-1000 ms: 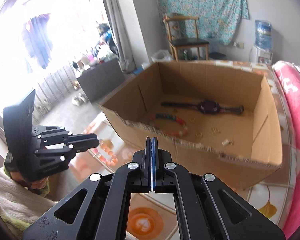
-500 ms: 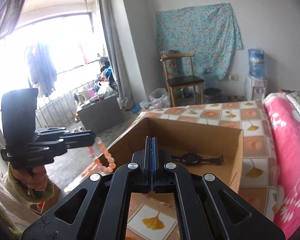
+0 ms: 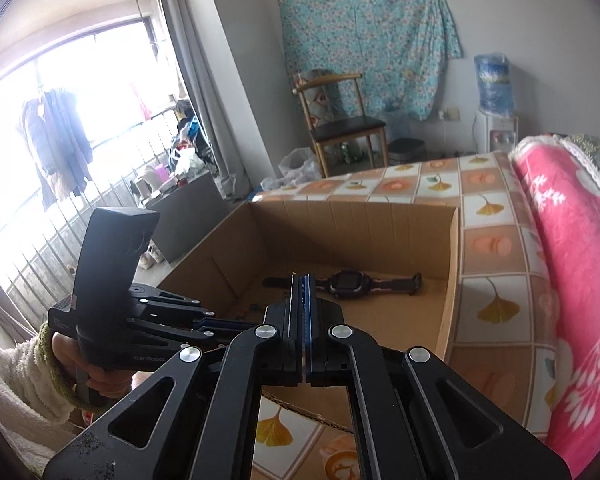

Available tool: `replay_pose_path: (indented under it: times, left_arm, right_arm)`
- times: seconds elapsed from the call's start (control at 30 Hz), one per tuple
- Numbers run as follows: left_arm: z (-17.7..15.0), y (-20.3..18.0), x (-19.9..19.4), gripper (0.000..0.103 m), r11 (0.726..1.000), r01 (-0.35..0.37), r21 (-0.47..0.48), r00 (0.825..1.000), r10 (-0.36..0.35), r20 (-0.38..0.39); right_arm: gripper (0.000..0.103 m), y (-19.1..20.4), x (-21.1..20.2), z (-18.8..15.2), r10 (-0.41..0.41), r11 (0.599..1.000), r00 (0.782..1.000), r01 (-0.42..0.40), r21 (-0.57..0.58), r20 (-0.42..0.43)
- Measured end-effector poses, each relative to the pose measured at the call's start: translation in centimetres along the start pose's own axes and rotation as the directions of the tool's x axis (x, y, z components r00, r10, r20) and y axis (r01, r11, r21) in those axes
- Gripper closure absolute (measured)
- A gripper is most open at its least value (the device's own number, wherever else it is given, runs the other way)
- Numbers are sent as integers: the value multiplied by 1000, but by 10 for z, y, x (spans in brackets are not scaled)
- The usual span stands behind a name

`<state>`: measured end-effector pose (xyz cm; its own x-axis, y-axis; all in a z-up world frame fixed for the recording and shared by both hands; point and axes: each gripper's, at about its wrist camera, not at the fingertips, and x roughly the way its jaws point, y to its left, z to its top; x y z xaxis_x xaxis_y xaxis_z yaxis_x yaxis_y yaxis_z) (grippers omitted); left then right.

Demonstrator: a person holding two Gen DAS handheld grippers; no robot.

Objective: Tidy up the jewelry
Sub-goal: 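Carry the bracelet with the left gripper into the box while the right gripper drops its charm there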

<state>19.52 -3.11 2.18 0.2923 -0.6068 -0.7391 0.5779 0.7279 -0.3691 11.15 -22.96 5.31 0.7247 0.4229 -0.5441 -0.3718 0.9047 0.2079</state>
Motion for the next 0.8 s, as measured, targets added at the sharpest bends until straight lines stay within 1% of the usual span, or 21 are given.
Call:
replay_pose_path:
  times: [0.03, 0.17, 0.23, 0.27, 0.3, 0.37, 0.4, 0.47, 0.5, 0.53, 0.57, 0.67, 0.73, 0.8]
  left_arm:
    - [-1, 2, -1, 81, 1000, -4, -10, 1000, 4, 0]
    - [-9, 8, -11, 79, 1000, -18, -26, 999, 19, 32]
    - [-13, 9, -20, 78, 999, -41, -26, 997, 42, 60]
    - [-14, 11, -26, 75, 998, -54, -22, 996, 55, 71]
    - [-17, 10, -32, 74, 997, -77, -16, 993, 78, 90]
    - [-22, 10, -41, 67, 994, -110, -2, 987, 109, 122]
    - [-24, 9, -46, 64, 992, -129, 4, 983, 127, 134]
    - [-29, 8, -53, 55, 987, -162, 13, 975, 158, 158]
    - [-31, 7, -56, 54, 984, -177, 17, 971, 172, 168]
    - [-34, 6, -60, 50, 980, -195, 21, 965, 188, 181]
    - [-36, 5, -62, 47, 979, -203, 23, 962, 195, 189]
    - [-42, 5, -69, 42, 976, -214, 23, 953, 204, 222]
    - [-46, 5, -73, 40, 974, -224, 22, 945, 212, 250]
    - [-50, 4, -78, 36, 973, -231, 17, 936, 218, 275]
  right_arm:
    - [103, -1, 2, 1, -4, 1000, 1000, 4, 3, -9]
    - [103, -1, 9, 4, 9, 1000, 999, -8, 23, -44]
    - [103, 1, 16, 6, 24, 999, 997, -22, 25, -79]
    - [103, 1, 20, 6, 32, 999, 995, -29, 27, -100]
    - [103, 2, 27, 6, 42, 999, 990, -38, 31, -136]
    - [103, 1, 39, 6, 34, 999, 982, -26, 45, -187]
    - [101, -1, 45, 5, 26, 998, 975, -14, 55, -219]
    - [95, -4, 52, 3, 11, 997, 967, 8, 75, -253]
    - [86, -6, 54, 2, 5, 996, 965, 18, 86, -264]
    - [82, -6, 54, 1, -3, 996, 965, 27, 90, -263]
    - [82, -6, 52, 1, -10, 995, 966, 34, 90, -258]
    - [82, -2, 43, 1, -19, 995, 974, 39, 87, -225]
    - [81, 0, 37, 0, -34, 995, 980, 51, 84, -197]
    - [78, 1, 30, -1, -48, 994, 985, 63, 86, -164]
